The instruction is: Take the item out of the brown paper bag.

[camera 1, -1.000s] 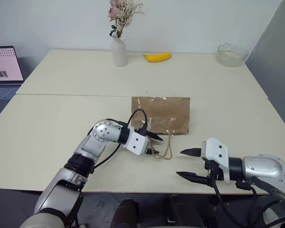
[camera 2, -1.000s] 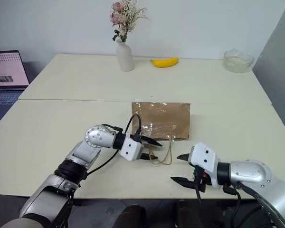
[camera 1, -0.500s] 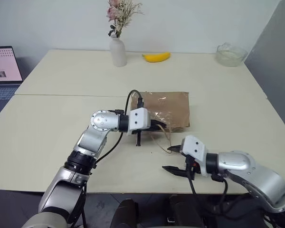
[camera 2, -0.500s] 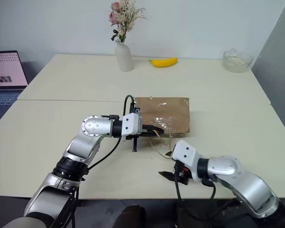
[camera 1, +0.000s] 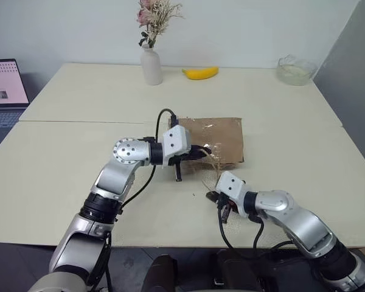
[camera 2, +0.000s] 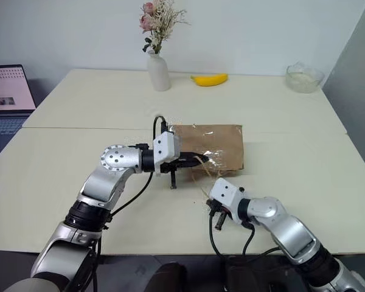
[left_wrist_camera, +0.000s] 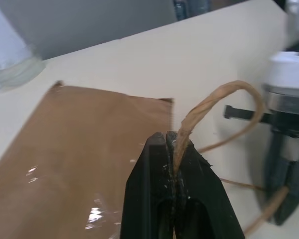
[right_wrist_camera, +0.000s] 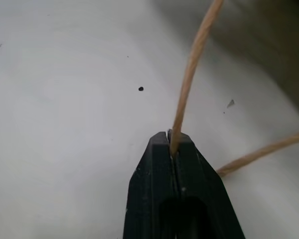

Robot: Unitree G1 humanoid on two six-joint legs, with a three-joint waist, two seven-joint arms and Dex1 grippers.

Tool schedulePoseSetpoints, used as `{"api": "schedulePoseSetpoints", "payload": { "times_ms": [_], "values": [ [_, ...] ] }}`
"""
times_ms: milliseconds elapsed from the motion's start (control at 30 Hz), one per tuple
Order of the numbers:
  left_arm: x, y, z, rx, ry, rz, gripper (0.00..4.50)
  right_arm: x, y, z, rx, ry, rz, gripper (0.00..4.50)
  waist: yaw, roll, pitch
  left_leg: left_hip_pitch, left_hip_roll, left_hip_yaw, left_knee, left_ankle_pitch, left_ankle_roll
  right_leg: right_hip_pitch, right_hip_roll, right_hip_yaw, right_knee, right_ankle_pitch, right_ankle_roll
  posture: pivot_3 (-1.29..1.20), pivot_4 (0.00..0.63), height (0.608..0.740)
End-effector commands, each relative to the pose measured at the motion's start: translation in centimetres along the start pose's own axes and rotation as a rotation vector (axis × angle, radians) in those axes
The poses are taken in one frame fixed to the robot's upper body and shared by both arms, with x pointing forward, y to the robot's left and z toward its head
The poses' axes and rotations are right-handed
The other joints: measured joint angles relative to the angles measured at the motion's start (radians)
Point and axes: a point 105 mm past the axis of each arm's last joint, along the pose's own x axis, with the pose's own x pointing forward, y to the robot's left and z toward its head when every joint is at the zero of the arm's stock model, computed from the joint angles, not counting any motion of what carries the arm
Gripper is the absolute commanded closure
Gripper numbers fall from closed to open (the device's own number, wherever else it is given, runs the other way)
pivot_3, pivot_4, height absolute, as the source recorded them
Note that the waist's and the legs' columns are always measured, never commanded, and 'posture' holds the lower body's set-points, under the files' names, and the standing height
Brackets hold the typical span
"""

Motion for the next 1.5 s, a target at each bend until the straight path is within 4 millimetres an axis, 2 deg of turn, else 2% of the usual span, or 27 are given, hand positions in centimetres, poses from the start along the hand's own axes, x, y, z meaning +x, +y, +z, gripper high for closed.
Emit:
{"api": "schedulePoseSetpoints", "payload": {
  "times_ms": [33,133,367,533,833,1033,1133,1267,1300,1333,1500],
  "values": [
    [-0.2,3.0,2.8,-0.017,-0.067,0.133,4.5,0.1,0.5,-1.3,-0.011,0.053,0.001,4.49,0.0,0.0,0.0,0.0,0.0,0.0,0.0,0.0,0.0,0.0,0.0,0.0,0.0,0.0,0.0,0.0,0.15,0.74],
    [-0.2,5.6,4.1,-0.077,-0.093,0.24,4.5,0.1,0.6,-2.5,-0.037,0.102,-0.006,4.49,0.0,-0.001,-0.001,0.0,0.0,0.0,0.0,0.0,0.0,0.0,0.0,-0.001,0.0,0.0,0.0,0.0,0.15,0.74],
    [-0.8,9.6,6.7,-0.17,-0.154,0.388,4.5,-0.2,1.2,-5.0,-0.133,0.199,0.008,4.49,0.0,-0.001,-0.001,0.001,-0.001,0.0,0.0,0.0,0.0,0.0,0.0,-0.001,0.0,0.0,0.0,0.0,0.15,0.74],
    [-1.3,10.8,7.9,-0.18,-0.185,0.426,4.5,-0.4,1.6,-5.4,-0.155,0.212,0.02,4.49,0.001,-0.001,-0.001,0.001,-0.001,0.001,0.0,0.0,0.0,0.001,-0.001,-0.001,0.0,0.0,0.0,0.0,0.15,0.74],
    [-2.6,12.4,9.1,-0.149,-0.221,0.511,4.5,-0.6,1.0,-5.2,-0.197,0.213,0.008,4.49,0.002,-0.001,-0.001,0.0,-0.001,0.001,0.0,0.0,0.0,0.0,-0.001,0.0,0.0,0.0,0.0,0.0,0.15,0.74],
    [-2.4,12.1,9.2,-0.148,-0.234,0.49,4.5,-0.7,0.8,-5.0,-0.215,0.207,0.005,4.49,0.004,-0.002,-0.005,0.004,-0.001,0.0,-0.001,0.0,0.0,0.005,-0.002,-0.001,-0.003,0.0,0.0,0.0,0.15,0.74],
    [-2.0,10.7,9.2,-0.153,-0.236,0.406,4.5,-0.6,0.3,-4.3,-0.212,0.177,-0.026,4.49,0.004,-0.002,-0.005,0.005,-0.001,-0.001,0.0,0.0,0.0,0.008,-0.002,-0.002,-0.006,0.0,0.0,0.0,0.15,0.74],
    [-1.4,7.9,8.7,-0.176,-0.218,0.255,4.5,-0.8,0.1,-2.2,-0.165,0.08,-0.046,4.49,0.003,-0.003,-0.005,0.004,-0.001,-0.002,-0.001,0.0,-0.001,0.008,-0.002,-0.002,-0.007,0.0,0.0,0.0,0.15,0.74],
    [-1.4,7.2,8.6,-0.185,-0.212,0.223,4.5,-0.9,0.0,-1.5,-0.151,0.053,-0.056,4.09,0.002,-0.003,-0.005,0.004,-0.001,-0.002,-0.001,0.0,-0.001,0.008,-0.002,-0.002,-0.008,0.0,0.0,0.0,0.15,0.74],
    [-1.4,6.7,8.4,-0.195,-0.205,0.199,4.5,-1.1,-0.2,-1.0,-0.143,0.033,-0.065,3.9,0.002,-0.003,-0.005,0.004,-0.001,-0.002,-0.001,0.0,-0.001,0.008,-0.002,-0.001,-0.008,0.0,0.0,0.0,0.15,0.74],
    [-1.8,5.8,8.2,-0.218,-0.2,0.166,4.5,-2.8,-0.1,1.4,-0.158,-0.031,-0.041,2.22,0.002,-0.003,-0.005,0.004,-0.001,-0.003,-0.001,0.0,-0.001,0.008,-0.002,-0.002,-0.007,0.0,0.0,0.0,0.15,0.74]
  ]
}}
